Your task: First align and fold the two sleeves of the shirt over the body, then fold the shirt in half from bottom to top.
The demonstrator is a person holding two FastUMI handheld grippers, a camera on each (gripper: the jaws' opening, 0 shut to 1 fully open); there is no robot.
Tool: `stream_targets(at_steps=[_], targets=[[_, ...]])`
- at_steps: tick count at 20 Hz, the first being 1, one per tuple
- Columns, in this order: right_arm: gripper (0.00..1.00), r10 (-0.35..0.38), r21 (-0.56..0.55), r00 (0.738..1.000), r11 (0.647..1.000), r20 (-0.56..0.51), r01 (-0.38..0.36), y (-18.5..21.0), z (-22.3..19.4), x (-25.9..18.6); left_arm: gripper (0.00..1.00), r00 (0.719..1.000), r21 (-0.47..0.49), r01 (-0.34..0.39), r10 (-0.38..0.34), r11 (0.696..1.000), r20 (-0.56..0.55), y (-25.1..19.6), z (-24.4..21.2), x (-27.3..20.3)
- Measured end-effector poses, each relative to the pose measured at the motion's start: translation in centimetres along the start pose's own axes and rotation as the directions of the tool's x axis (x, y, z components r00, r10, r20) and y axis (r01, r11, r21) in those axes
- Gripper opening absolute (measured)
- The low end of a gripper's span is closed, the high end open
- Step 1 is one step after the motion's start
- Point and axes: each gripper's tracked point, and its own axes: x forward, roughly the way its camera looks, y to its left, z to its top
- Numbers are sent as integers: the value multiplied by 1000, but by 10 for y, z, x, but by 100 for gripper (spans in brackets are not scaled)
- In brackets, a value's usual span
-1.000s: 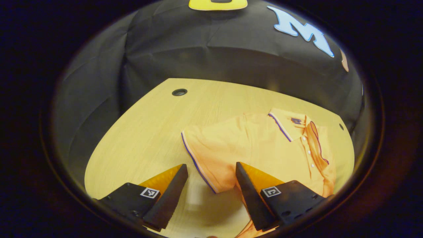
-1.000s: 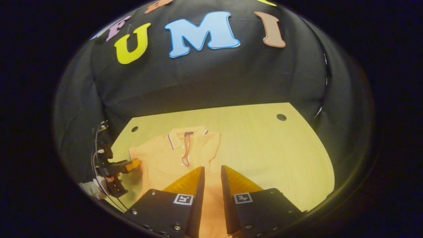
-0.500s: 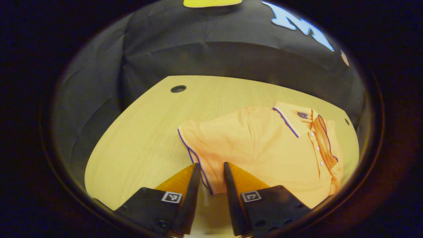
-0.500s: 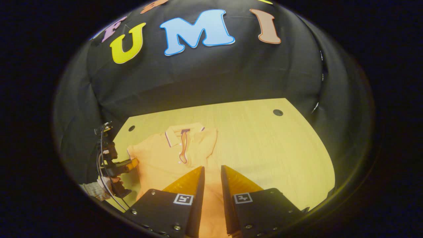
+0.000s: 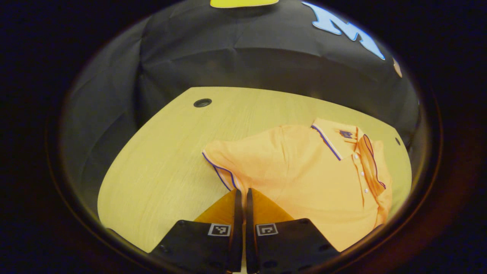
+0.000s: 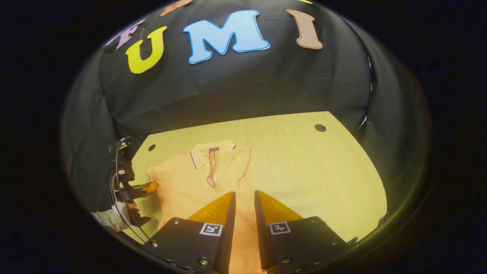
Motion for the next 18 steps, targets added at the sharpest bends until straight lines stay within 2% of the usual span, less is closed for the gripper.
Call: stream_targets(at_steps=[5,9,11,14,18], targets=[[30,-5,30,1000,1000,2,5,-8,-6,-3,10,992,176,47,-68,983,111,-47,47,-22],[30,-21,61,1000,998,6,20,-19,-12,-9,10,971,342,125,-186,931,153,-116,61,-40],[30,-33,83,999,996,9,32,-27,-14,-12,10,958,416,173,-251,893,139,-152,52,-47],[30,-55,114,998,992,6,54,-41,-18,-19,10,950,487,223,-301,844,87,-191,28,-51],[30,-81,137,997,987,0,81,-55,-24,-28,10,947,507,260,-320,822,33,-214,4,-44]])
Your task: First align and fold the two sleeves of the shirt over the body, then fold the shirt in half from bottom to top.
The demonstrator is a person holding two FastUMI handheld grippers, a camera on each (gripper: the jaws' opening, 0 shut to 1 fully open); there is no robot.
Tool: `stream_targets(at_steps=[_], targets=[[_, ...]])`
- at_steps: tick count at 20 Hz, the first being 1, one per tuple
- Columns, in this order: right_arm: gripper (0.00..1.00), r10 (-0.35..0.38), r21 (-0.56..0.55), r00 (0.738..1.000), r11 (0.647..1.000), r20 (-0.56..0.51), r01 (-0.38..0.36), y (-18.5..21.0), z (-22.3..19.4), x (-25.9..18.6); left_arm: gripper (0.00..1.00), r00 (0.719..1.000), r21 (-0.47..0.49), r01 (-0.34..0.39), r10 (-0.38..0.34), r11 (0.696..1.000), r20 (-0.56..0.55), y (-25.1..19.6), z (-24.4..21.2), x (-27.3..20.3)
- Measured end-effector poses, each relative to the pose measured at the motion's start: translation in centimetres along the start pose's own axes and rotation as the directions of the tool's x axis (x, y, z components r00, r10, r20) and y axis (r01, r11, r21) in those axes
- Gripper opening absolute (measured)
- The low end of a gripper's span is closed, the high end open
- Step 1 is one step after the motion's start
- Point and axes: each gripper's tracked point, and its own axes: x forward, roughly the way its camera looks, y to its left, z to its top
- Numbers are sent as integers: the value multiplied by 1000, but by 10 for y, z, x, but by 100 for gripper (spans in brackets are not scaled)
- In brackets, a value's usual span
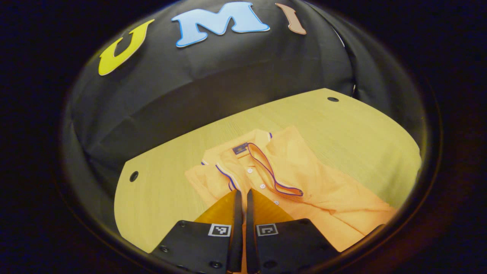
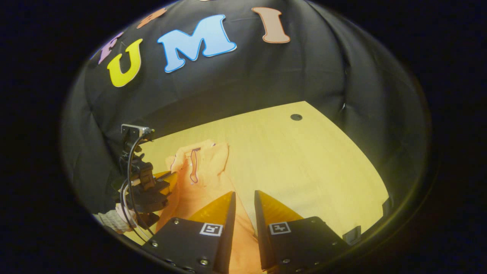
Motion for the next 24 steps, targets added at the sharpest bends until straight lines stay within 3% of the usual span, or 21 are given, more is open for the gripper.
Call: stream_targets(at_steps=[2,4,5,8,9,10,11,14,17,19,21,24], targets=[[30,-6,9,1000,1000,-6,6,-5,-4,-3,10,999,-10,31,-31,999,-20,-10,-5,4],[30,-8,14,1000,1000,-12,8,-8,-8,-5,32,997,-42,66,-67,997,-23,-19,-7,3],[30,-7,15,1000,1000,-16,7,-10,-9,-5,60,998,-54,64,-65,997,-19,-17,-5,0],[30,7,15,1000,1000,-30,-7,-10,-16,-2,87,998,-85,51,-53,995,-23,-10,-8,-17],[30,13,12,999,1000,-37,-12,-9,-17,-2,92,998,-101,51,-54,994,-26,-7,-10,-25],[30,18,7,999,1000,-45,-18,-9,-21,-2,88,998,-117,47,-51,992,-36,-2,-15,-36],[30,20,-2,998,1000,-61,-20,-10,-26,-1,94,998,-137,46,-53,990,-46,3,-20,-48],[30,33,-21,992,999,-120,-36,-12,-46,-1,95,995,-198,39,-57,979,-87,17,-45,-92],[30,52,-21,978,998,-201,-58,-13,-71,1,94,989,-195,-1,-28,981,-146,33,-84,-134],[54,55,-38,962,997,-266,-67,-14,-93,0,95,979,-206,1,-43,979,-199,29,-113,-163],[52,63,-62,942,994,-330,-88,-14,-113,-2,96,963,-231,13,-74,973,-259,21,-142,-192],[69,44,-110,909,989,-415,-98,-20,-142,-8,96,934,-266,31,-123,963,-337,2,-180,-225]])
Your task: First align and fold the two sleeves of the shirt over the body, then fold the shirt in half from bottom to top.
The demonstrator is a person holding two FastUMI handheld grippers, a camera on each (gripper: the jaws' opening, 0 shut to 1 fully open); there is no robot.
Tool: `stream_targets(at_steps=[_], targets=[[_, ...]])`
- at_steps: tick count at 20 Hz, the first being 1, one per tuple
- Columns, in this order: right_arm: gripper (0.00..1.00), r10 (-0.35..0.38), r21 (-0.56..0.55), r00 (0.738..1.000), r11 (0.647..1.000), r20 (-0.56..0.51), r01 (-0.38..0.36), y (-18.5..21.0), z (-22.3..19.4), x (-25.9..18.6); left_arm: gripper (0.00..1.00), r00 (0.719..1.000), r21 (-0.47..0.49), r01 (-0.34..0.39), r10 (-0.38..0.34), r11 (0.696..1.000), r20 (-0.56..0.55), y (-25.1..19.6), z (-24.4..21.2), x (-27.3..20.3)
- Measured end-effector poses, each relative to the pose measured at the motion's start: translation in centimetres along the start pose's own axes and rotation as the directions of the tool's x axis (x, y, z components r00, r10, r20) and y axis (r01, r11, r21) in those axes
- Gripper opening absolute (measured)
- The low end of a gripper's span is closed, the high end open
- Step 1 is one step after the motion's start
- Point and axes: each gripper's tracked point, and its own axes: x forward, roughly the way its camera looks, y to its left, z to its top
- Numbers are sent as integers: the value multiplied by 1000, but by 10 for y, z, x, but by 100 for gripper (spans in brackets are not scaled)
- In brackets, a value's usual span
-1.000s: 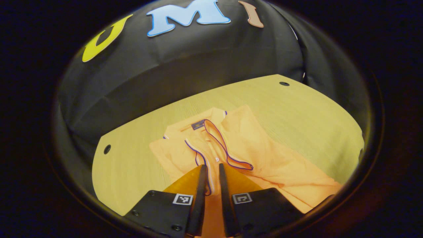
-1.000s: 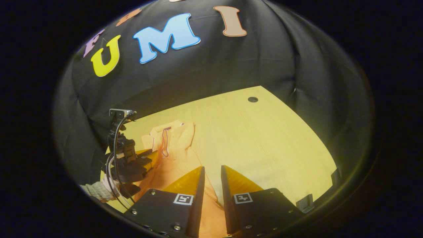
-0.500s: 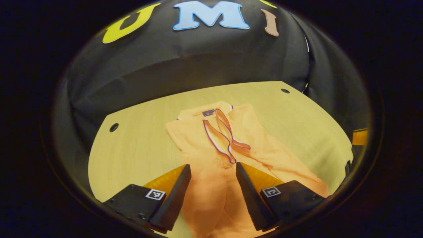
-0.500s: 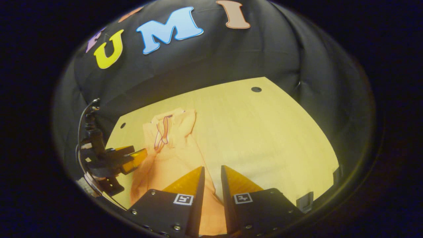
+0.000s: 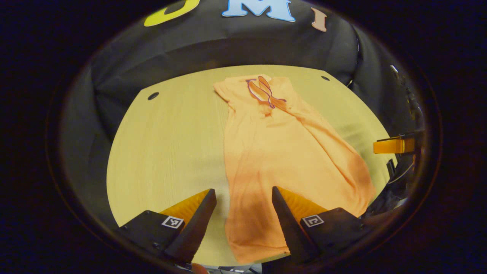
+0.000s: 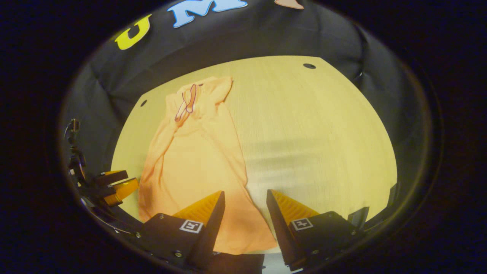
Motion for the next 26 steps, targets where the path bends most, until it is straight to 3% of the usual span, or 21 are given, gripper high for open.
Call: stream_targets(at_steps=[1,2,4,5,15,18,19,20,21,22,26], targets=[[72,5,-9,1000,1000,-29,-5,1,-9,1,96,1000,-12,1,-1,1000,-27,-2,-13,-4],[82,6,-17,998,1000,-56,-7,3,-18,3,96,999,-25,-3,2,1000,-50,-3,-24,-5],[88,2,-36,994,999,-106,-6,5,-33,6,99,996,-50,-18,13,999,-93,-5,-43,-10],[88,-1,-44,991,999,-134,-5,6,-41,9,96,994,-59,-24,18,998,-110,-6,-51,-12],[88,-52,-137,945,990,-322,8,8,-101,17,98,957,-55,-88,69,995,-281,0,-102,-8],[88,-69,-156,935,988,-347,15,10,-110,20,98,949,-37,-103,88,994,-303,2,-105,-3],[83,-83,-169,933,985,-352,24,9,-110,21,98,945,-35,-109,93,993,-313,3,-106,0],[88,-93,-183,931,983,-352,30,10,-109,21,96,944,-39,-110,92,993,-316,2,-105,0],[82,-105,-195,928,980,-359,35,9,-110,22,96,945,-42,-107,88,993,-314,2,-104,2],[87,-126,-214,923,976,-364,49,7,-110,23,95,944,-46,-105,85,993,-318,2,-103,3],[87,-171,-245,900,967,-400,75,5,-112,22,95,935,-101,-102,60,990,-348,0,-102,7]])
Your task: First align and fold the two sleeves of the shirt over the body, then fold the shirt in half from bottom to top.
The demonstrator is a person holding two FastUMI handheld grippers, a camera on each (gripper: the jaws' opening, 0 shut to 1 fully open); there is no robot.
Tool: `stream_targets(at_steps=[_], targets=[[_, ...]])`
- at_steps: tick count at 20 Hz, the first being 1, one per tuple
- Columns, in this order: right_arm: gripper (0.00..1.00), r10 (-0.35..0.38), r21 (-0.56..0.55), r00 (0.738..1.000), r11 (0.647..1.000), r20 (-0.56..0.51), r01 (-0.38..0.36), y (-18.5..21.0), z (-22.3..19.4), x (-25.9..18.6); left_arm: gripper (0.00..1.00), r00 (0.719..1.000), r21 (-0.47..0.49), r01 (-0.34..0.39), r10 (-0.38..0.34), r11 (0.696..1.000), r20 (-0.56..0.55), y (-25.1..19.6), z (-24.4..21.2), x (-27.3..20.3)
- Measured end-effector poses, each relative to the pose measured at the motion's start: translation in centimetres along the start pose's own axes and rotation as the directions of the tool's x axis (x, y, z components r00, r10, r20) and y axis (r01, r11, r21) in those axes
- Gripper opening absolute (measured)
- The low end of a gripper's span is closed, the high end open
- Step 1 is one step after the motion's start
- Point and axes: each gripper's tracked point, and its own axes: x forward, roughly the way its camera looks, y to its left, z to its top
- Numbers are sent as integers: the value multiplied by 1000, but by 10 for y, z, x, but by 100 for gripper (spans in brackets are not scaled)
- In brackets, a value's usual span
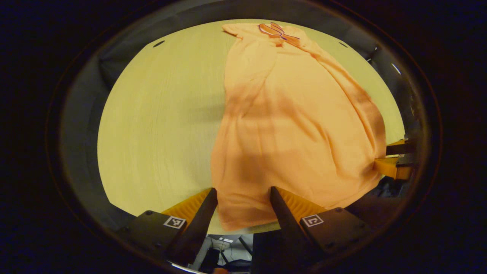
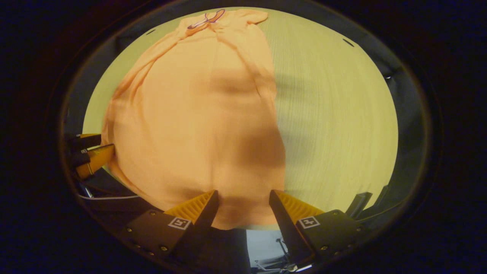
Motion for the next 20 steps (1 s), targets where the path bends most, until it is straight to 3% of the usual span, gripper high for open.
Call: stream_targets(at_steps=[4,7,8,10,11,12,13,14,20], targets=[[88,-4,19,1000,1000,-30,4,0,-1,-1,94,1000,36,4,-4,999,-14,-4,0,-1],[81,1,45,999,999,-37,0,2,4,-1,61,1000,64,8,-8,998,-1,-7,5,0],[58,7,68,999,998,-32,-5,3,5,-1,60,1000,64,16,-16,998,10,-9,8,0],[27,14,80,999,997,-40,-11,5,4,0,43,999,53,23,-24,998,31,-11,13,0],[27,13,73,999,997,-45,-10,5,4,0,24,999,50,24,-25,998,32,-11,15,0],[27,27,96,999,995,-29,-24,9,6,-2,17,999,50,24,-26,998,39,-11,15,-1],[15,30,102,999,994,-35,-27,10,7,-1,11,999,47,21,-23,999,34,-11,14,-3],[4,32,90,999,995,-34,-29,9,6,-1,8,999,44,21,-22,999,34,-11,14,-2],[0,71,115,997,991,13,-72,11,11,-5,6,995,26,44,-46,999,88,-16,27,-6]])
